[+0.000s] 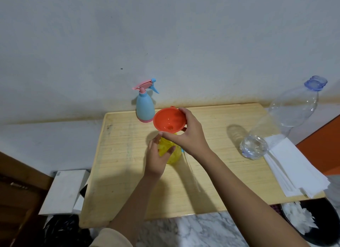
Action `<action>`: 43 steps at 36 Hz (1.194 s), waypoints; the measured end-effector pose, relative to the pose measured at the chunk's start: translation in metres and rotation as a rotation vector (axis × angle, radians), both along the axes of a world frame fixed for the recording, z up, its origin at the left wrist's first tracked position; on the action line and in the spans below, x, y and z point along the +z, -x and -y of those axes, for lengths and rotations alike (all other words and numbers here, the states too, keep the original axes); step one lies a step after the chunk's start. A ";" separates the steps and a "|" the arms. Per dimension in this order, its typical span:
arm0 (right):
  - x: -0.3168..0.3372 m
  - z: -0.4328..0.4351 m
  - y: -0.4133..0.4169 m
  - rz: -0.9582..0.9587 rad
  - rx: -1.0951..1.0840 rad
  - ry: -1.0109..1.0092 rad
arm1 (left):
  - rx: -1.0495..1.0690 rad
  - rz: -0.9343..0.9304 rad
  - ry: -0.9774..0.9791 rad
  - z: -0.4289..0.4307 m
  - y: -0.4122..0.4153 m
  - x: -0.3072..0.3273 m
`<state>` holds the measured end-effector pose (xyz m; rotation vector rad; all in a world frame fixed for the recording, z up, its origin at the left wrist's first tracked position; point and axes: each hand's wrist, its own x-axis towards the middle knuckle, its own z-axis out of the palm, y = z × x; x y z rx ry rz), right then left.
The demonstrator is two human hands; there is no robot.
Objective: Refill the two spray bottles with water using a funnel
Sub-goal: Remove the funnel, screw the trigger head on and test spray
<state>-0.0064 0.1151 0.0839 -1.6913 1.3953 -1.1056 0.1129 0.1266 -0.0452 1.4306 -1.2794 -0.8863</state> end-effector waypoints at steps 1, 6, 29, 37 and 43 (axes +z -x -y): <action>0.001 0.000 0.000 0.001 0.003 0.001 | 0.001 -0.002 0.000 0.000 0.000 0.000; 0.001 -0.001 0.000 0.010 0.001 0.003 | 0.007 0.004 0.006 0.001 0.000 0.000; 0.006 -0.003 0.000 -0.002 0.011 0.006 | 0.014 -0.001 -0.013 0.000 0.001 0.001; 0.009 -0.003 0.001 0.002 0.025 -0.021 | 0.012 0.006 -0.041 0.001 0.001 0.002; 0.008 -0.001 0.000 -0.059 0.067 -0.041 | 0.022 -0.021 -0.058 0.001 0.001 0.000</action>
